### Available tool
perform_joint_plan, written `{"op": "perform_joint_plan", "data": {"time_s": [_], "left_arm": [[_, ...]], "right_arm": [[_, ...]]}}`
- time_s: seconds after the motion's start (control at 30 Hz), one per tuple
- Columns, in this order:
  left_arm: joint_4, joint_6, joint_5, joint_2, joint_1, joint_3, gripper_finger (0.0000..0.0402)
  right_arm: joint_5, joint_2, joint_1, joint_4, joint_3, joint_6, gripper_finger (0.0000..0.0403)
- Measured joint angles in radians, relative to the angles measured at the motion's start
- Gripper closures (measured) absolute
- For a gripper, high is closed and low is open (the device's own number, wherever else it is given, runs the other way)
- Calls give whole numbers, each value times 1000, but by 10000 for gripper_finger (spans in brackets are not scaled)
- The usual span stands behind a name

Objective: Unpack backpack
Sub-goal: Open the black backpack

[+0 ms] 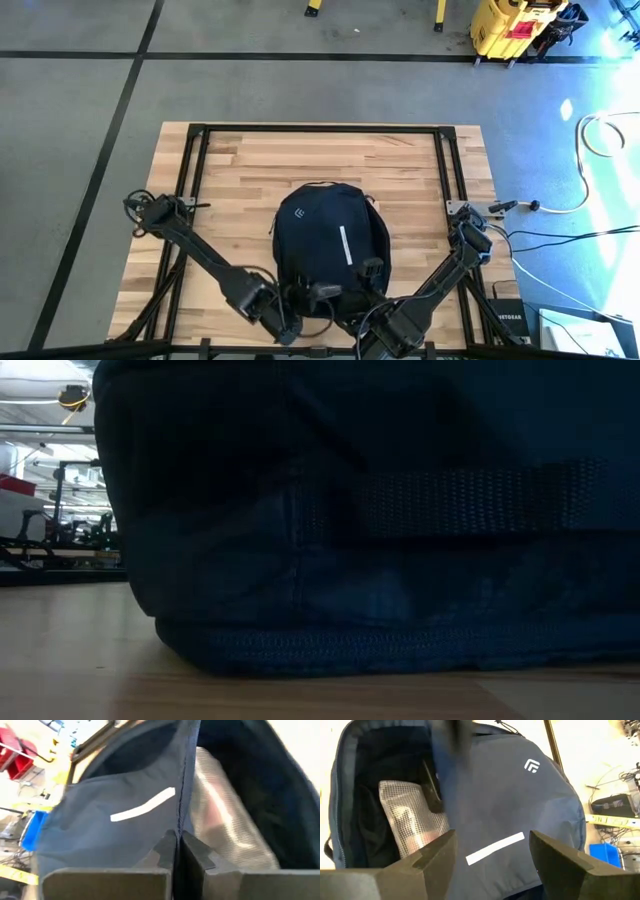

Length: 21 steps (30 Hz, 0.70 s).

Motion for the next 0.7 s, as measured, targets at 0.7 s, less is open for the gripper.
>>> {"op": "perform_joint_plan", "data": {"time_s": [0.7], "left_arm": [[130,369,339,-252,398,-10,401]], "right_arm": [[126,0,157,0,-42,203,171]]}}
